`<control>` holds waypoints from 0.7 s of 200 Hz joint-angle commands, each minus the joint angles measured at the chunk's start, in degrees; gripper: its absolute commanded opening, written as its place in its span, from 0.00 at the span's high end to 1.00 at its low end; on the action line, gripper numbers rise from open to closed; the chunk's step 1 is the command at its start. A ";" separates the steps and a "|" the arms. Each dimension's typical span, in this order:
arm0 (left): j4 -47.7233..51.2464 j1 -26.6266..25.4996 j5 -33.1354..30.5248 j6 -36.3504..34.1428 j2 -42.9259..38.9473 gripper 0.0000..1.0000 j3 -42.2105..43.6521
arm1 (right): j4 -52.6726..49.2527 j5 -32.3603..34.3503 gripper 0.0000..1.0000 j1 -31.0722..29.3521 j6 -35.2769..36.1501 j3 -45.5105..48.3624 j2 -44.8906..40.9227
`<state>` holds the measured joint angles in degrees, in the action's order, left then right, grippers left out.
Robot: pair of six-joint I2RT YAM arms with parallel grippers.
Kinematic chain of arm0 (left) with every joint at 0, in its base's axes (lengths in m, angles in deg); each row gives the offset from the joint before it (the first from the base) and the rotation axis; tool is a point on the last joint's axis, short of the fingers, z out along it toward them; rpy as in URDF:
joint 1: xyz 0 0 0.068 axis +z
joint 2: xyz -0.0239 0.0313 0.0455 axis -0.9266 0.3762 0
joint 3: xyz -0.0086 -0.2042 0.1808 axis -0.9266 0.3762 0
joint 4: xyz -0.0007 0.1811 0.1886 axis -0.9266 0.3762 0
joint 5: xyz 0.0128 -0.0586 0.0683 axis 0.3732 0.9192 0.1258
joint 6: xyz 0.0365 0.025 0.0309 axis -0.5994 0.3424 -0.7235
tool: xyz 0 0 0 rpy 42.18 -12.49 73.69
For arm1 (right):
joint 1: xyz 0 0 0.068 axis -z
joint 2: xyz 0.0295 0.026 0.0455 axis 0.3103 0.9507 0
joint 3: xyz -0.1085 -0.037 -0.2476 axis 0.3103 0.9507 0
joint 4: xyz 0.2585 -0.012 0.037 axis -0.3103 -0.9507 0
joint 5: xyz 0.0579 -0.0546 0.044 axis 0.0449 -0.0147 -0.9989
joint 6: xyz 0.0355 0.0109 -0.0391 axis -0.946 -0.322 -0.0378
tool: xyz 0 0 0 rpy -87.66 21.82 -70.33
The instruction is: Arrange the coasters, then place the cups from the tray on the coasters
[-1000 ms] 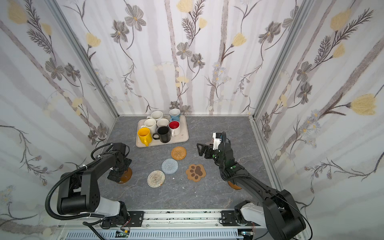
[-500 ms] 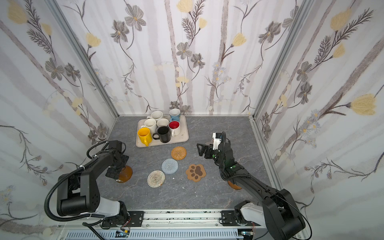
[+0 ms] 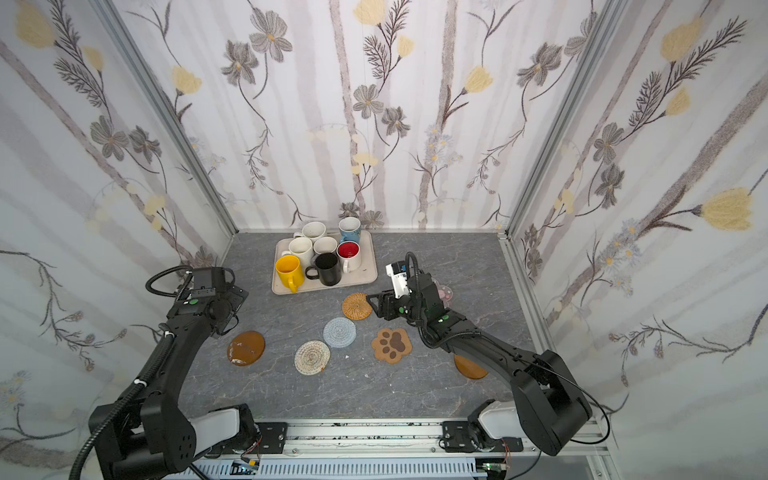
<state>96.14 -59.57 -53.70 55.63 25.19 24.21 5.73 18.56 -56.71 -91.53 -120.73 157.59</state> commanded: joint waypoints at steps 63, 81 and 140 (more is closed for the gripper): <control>-8.39 -5.87 11.26 -13.38 -5.26 0.00 -9.21 | -1.55 -0.26 0.79 -14.85 -10.37 -8.50 17.31; -8.62 -8.88 9.94 -14.07 -6.46 0.00 -10.24 | -1.39 0.67 0.84 -16.91 -12.39 -9.69 19.86; -10.74 -18.51 4.79 -16.10 -9.84 0.00 -11.92 | -6.07 2.26 0.97 -20.43 -13.55 -16.63 27.94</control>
<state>88.42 -75.78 -46.42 41.03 16.19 13.44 1.77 19.61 -76.44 -103.77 -134.78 182.66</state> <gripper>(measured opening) 0.998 0.048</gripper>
